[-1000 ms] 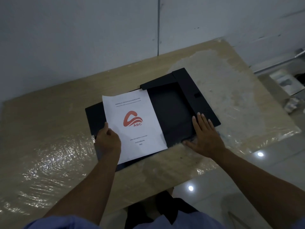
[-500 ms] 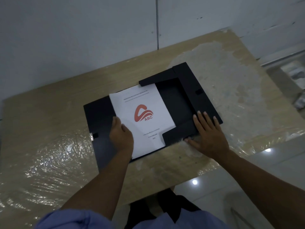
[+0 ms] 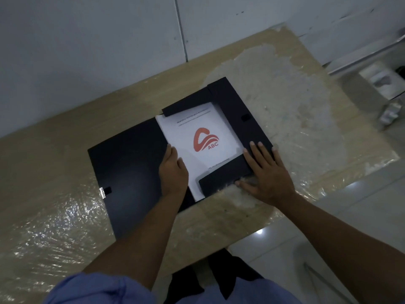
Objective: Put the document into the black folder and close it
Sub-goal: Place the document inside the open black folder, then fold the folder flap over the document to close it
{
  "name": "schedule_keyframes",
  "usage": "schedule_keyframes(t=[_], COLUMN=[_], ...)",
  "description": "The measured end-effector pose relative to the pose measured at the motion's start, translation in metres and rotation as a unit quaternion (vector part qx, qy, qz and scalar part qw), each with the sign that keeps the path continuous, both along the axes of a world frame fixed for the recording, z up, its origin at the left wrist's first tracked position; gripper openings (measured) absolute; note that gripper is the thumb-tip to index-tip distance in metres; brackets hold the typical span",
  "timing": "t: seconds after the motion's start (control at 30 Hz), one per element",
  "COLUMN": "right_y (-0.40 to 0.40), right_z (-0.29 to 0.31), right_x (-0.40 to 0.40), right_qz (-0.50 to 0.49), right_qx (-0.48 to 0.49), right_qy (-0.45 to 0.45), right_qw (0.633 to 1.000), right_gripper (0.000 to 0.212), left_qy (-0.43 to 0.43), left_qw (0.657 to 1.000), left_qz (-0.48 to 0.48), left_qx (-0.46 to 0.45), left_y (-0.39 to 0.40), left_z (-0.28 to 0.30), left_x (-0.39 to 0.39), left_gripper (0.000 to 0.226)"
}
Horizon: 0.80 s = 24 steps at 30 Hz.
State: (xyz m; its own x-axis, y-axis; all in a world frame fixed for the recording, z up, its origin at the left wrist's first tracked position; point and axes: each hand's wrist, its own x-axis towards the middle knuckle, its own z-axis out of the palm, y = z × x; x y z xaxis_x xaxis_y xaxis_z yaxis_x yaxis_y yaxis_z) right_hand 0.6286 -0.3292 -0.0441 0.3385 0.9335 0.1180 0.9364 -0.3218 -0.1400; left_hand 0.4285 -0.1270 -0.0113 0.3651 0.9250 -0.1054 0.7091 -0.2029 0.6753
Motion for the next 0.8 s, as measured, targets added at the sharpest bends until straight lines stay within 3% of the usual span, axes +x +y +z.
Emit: schedule_keyframes(t=[0.17,0.4,0.63,0.8], right_y=[0.000,0.004,0.004,0.005], right_z=[0.000,0.002,0.004,0.005], right_x=[-0.002,-0.007,-0.007,-0.009], right_qz=[-0.012,-0.031,-0.031,-0.031], right_qx=[-0.004,-0.018,-0.029,-0.024], right_qy=[0.013,0.027,0.029,0.022], right_qw=[1.000,0.999,0.999,0.999], right_gripper=[0.097,0.100,0.100,0.099], left_qy=[0.014,0.103,0.179,0.262], left_qw=[1.000,0.992,0.980,0.956], left_qz=[-0.025,-0.057,0.001,0.136], left_qx=[-0.006,0.040,0.090,-0.001], left_y=[-0.001,-0.011,0.022,0.051], left_z=[-0.002,-0.002,-0.015,-0.014], left_x=[0.039,0.051,-0.054,-0.124], left_gripper=[0.045,0.052,0.060,0.077])
